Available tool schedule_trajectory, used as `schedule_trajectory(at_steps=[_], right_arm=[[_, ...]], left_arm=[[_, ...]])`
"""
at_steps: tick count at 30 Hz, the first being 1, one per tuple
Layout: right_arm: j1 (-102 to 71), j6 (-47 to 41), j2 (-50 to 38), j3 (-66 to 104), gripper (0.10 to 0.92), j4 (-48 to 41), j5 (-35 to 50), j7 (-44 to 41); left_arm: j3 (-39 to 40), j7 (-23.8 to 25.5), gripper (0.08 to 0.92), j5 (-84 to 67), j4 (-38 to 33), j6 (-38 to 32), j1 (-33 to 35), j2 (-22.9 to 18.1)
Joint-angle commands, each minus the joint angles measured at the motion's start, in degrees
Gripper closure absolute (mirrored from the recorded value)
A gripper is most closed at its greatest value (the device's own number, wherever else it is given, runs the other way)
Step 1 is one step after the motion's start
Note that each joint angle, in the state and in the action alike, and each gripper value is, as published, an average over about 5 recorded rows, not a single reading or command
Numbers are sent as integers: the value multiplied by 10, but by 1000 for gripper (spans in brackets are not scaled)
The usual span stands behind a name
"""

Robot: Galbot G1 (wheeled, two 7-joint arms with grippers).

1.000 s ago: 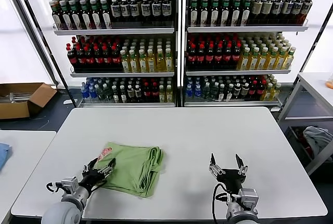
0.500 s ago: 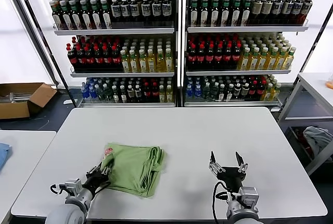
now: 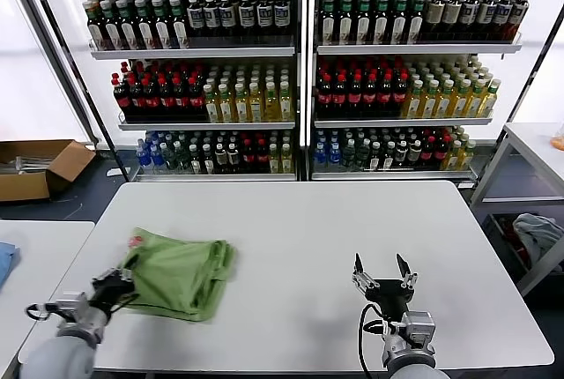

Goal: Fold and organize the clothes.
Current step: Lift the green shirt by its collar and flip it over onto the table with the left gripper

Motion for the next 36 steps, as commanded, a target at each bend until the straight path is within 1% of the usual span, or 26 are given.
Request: schedule_trajectory(at_steps=[1,4,6,8,11,13,15,19,22,24,26,29,32,36], right_arm=[[5,-1,1,-3,203,-1,0,1],[5,-2,3,-3,203,0,-1,2],[3,-1,4,-1,203,1,-1,2],[0,-1,5,2,203,2,-1,2],[-7,1,4,8,203,5,-1,2],[-13,3,4,12,203,6,-1,3],[-19,4,5,17,203,7,-2,3],[-32,7,10,26,203,7,-8,4],[-40,8,18,34,203,6,-13,4],[-46,8,23,36,203,7,-18,4],[-53,9,29,36,203,10,-25,4],[-62,9,35,35,203,14,-33,3],[-69,10,40,35,203,17,-40,2],[-70,10,42,33,203,10,-47,2]], left_arm=[[-186,2,885,-7,57,-19,1,158],[-185,5,885,-1,38,-13,-3,171],[-165,6,885,8,11,-8,-3,159],[-132,6,885,20,-17,-4,-1,136],[-65,2,885,40,-55,1,2,91],[-13,-7,885,48,-79,7,5,53],[45,-26,885,46,-109,15,8,12],[172,-77,885,44,-197,41,10,-77],[283,-102,885,84,-240,55,6,-138],[345,-102,885,147,-233,54,1,-169],[385,-94,885,207,-191,47,-11,-194],[401,-88,885,237,-109,42,-42,-217],[395,-92,885,218,-65,44,-67,-217],[392,-95,885,160,-64,47,-82,-208]])
